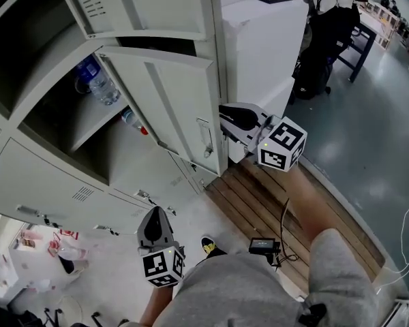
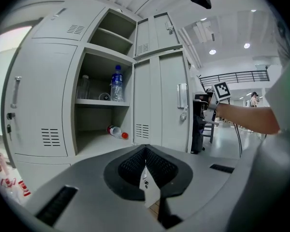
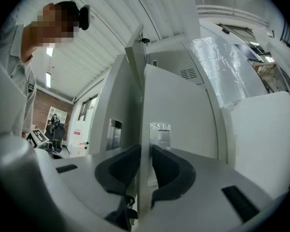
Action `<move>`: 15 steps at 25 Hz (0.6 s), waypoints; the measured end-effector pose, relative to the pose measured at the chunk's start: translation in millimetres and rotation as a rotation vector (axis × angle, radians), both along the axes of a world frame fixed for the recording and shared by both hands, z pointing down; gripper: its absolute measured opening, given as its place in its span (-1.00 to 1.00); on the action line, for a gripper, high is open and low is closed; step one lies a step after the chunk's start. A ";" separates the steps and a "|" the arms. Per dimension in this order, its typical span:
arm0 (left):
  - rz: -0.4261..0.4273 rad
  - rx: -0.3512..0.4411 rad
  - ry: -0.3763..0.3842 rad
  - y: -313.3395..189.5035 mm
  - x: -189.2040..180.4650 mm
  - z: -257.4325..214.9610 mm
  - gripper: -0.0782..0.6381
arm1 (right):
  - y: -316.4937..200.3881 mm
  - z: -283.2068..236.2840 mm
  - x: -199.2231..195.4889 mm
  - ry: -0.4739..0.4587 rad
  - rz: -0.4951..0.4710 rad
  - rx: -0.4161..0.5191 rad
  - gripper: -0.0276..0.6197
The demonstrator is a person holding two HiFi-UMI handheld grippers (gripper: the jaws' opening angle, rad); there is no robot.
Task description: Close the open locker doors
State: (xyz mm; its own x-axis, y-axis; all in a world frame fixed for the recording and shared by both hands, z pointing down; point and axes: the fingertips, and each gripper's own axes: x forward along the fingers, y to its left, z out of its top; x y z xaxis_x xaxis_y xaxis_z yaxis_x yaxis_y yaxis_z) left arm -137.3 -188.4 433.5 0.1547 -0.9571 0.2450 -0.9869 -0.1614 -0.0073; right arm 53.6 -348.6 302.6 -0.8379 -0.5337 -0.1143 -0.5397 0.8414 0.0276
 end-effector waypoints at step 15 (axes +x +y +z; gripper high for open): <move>-0.052 -0.010 -0.012 8.1 -14.9 2.3 -0.76 | -52.0 4.3 -53.8 0.027 -0.068 -0.050 -0.64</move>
